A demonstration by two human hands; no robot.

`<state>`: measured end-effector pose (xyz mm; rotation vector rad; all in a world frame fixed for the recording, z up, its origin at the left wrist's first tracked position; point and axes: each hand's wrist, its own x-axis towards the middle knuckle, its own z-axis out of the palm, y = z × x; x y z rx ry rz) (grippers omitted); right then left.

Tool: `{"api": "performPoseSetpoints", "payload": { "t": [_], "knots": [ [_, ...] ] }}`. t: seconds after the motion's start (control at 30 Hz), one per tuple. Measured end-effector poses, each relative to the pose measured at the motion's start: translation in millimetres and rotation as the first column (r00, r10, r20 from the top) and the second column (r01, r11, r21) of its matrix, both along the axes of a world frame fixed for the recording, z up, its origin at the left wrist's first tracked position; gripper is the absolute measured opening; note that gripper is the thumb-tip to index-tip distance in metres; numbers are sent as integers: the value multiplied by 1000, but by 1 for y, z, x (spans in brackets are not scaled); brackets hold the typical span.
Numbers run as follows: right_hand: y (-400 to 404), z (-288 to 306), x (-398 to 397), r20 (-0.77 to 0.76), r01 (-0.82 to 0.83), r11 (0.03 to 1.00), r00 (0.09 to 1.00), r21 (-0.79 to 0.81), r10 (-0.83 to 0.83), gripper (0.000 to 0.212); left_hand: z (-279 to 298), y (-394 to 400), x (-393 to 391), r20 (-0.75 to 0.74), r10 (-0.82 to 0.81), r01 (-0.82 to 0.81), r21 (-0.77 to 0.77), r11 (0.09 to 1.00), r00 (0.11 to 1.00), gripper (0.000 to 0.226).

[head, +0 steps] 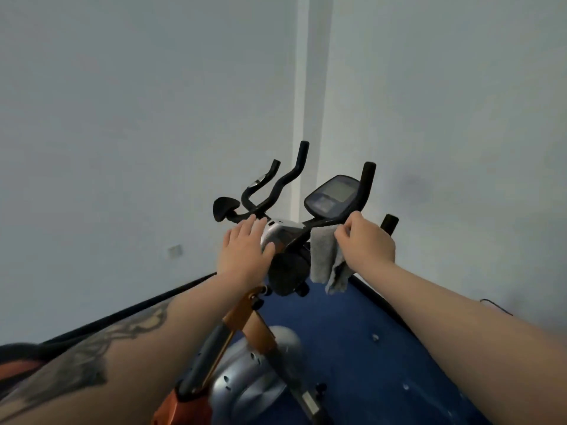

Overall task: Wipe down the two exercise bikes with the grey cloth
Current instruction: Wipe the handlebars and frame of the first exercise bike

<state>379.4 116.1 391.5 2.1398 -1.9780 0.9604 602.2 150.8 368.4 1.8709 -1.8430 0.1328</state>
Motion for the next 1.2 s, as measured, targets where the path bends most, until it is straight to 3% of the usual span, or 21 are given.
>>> {"api": "performPoseSetpoints", "payload": {
  "t": [0.23,0.37,0.47,0.53,0.63,0.87,0.97,1.1,1.2],
  "knots": [
    [-10,-30,8,62,-16,995,998,100,10,20,-62,1,-2,-62,40,-35,80,996,997,56],
    [-20,-30,30,147,35,999,989,13,-36,19,-80,-11,-1,-128,33,-18,113,993,991,57],
    [-22,-32,56,188,-28,992,981,-120,51,21,-87,-25,6,-150,-6,22,108,994,989,57],
    [-17,-44,75,105,-125,973,983,-196,147,22,-89,-36,13,-171,-52,68,89,994,984,57],
    [-8,-76,97,-53,-256,951,967,-171,251,17,-97,-45,27,-232,-127,149,81,985,964,54],
    [17,-123,97,-258,-245,964,942,-98,213,16,-122,-52,68,-397,-263,329,106,938,879,46],
    [25,-122,103,-239,-163,982,962,-99,136,21,-125,-54,74,-452,-330,409,86,909,828,44],
    [17,-113,129,-292,44,999,955,-11,-45,47,-120,-51,68,-503,-370,453,49,890,781,44],
    [8,-114,139,-346,118,993,932,13,-107,46,-115,-50,64,-535,-362,445,29,895,763,45]
  ]
}}
